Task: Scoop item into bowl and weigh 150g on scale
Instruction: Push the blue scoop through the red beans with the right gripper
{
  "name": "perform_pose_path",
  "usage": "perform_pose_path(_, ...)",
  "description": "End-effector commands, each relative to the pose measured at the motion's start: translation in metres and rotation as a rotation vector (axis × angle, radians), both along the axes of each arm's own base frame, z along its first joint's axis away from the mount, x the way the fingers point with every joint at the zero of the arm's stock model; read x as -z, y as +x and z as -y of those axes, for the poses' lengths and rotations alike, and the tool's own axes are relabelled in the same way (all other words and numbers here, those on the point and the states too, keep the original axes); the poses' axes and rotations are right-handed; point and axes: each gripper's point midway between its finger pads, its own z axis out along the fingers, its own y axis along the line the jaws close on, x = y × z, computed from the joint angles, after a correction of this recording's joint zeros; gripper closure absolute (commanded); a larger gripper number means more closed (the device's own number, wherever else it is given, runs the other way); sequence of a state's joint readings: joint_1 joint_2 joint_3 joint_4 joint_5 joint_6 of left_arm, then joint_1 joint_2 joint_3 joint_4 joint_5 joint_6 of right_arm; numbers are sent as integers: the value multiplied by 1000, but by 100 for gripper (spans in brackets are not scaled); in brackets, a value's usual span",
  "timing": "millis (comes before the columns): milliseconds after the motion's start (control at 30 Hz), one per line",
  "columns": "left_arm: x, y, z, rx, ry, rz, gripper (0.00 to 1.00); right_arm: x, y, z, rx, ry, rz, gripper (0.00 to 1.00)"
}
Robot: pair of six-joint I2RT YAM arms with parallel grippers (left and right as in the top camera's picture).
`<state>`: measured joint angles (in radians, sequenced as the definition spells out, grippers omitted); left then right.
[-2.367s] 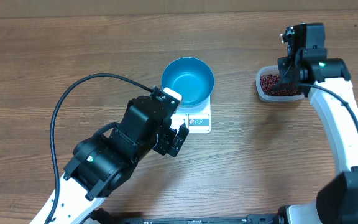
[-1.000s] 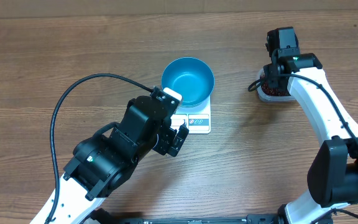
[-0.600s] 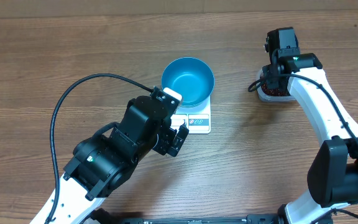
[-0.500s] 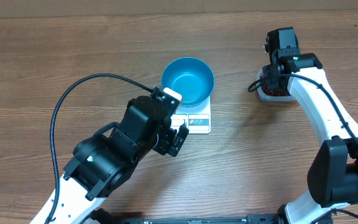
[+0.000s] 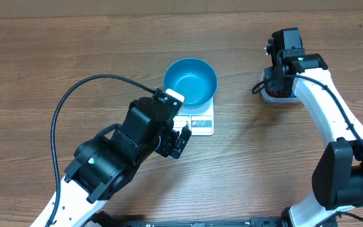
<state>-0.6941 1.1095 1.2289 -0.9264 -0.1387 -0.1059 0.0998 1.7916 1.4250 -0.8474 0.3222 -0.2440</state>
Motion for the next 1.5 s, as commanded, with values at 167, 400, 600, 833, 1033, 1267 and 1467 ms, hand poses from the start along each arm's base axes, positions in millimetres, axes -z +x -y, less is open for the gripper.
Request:
perform_pose_path(167,5,-1,1,-3,-8,-19,1,1,0,-14,-25,89,-11,96)
perform_pose_path(400,5,-1,1,-3,-8,-19,0,7,-4,-16,-29,101,-29,96)
perform_pose_path(600,5,-1,1,-3,-8,-19,0,7,-3,-18,-33,112,-28,96)
perform_pose_path(833,5,-1,1,-3,-8,-19,0,8,0,-24,-34,213,-16,96)
perform_pose_path(1033,5,-1,1,-3,-8,-19,1,8,1,-20,-10,355,-12,96)
perform_pose_path(1267,5,-1,1,-3,-8,-19,0,5,0,-12,8,489,-10,96)
perform_pose_path(1467,5,-1,1,-3,-8,-19,0,6,-4,-11,14,507,-26,96)
